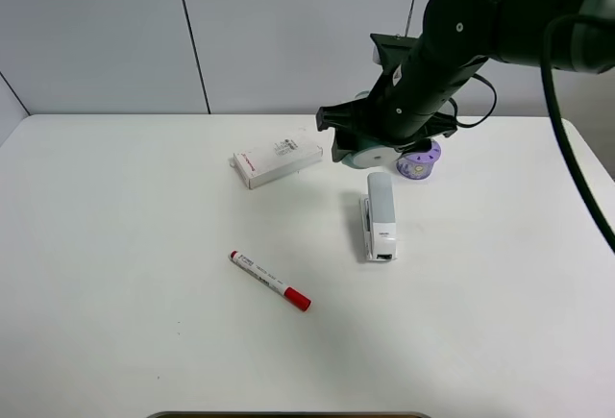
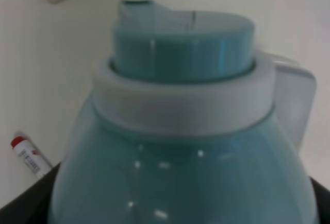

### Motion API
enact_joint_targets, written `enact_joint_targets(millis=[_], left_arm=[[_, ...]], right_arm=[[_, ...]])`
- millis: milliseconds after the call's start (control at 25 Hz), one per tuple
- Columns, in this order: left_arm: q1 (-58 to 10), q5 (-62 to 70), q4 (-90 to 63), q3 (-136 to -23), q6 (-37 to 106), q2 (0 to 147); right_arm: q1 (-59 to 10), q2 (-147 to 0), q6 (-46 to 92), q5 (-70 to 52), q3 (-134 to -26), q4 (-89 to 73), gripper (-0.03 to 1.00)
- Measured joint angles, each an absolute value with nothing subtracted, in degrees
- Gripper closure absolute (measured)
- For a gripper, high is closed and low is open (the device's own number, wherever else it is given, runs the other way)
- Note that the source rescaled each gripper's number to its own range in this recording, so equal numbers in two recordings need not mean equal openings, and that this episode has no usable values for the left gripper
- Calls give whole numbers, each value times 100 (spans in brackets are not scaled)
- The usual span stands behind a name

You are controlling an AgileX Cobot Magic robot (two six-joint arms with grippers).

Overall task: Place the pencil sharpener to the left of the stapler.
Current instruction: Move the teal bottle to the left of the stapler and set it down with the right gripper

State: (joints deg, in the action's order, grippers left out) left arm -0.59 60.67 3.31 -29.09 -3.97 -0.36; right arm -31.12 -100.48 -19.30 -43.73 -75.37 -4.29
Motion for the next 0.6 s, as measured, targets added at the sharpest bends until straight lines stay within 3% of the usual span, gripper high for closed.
enact_joint_targets(millis=[600], left_arm=[[-59,6067,331,-2909,-397,-36]], right_arm=[[-3564,-11692,-2459,-4652,-9007,-512,93]])
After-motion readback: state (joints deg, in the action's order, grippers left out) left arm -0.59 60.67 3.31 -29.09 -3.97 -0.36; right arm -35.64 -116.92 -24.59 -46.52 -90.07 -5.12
